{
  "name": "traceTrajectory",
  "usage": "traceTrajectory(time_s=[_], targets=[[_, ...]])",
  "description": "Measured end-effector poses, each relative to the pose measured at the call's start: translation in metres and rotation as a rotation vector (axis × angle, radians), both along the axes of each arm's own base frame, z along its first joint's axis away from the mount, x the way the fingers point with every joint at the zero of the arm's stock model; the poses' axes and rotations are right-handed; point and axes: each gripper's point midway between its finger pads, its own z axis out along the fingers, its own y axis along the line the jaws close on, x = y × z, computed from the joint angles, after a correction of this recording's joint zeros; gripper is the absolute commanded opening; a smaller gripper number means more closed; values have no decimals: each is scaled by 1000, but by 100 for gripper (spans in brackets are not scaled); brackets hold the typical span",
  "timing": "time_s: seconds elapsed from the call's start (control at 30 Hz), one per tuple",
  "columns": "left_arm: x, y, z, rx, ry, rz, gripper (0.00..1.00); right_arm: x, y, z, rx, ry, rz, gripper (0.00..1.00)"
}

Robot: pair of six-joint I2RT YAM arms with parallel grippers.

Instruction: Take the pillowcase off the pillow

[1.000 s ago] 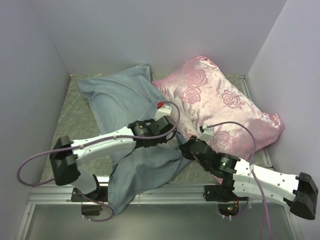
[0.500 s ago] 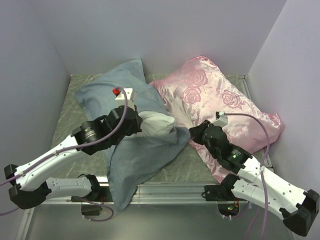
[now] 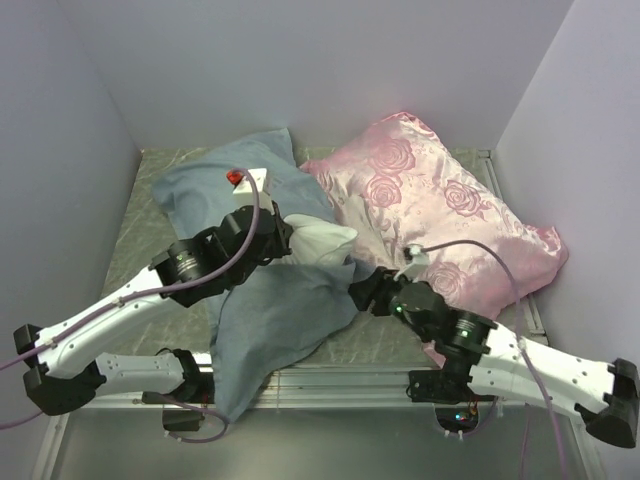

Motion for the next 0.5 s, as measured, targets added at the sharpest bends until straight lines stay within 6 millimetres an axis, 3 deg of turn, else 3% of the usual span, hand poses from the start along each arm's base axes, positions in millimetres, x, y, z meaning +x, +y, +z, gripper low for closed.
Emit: traceTrajectory(time_s=[0.1, 0.2, 0.27, 0.5], targets=[[9, -10, 5, -1, -10, 13, 0, -6, -13, 23, 102, -68, -8, 71], [22, -22, 16, -9, -27, 31, 0, -14, -13, 53, 195, -139, 28, 74], [31, -33, 23, -16, -39, 36, 0, -19, -4, 72, 228, -173, 75, 75], [58, -59, 32, -23, -55, 48, 0, -45, 54, 88, 164, -169, 245, 79]])
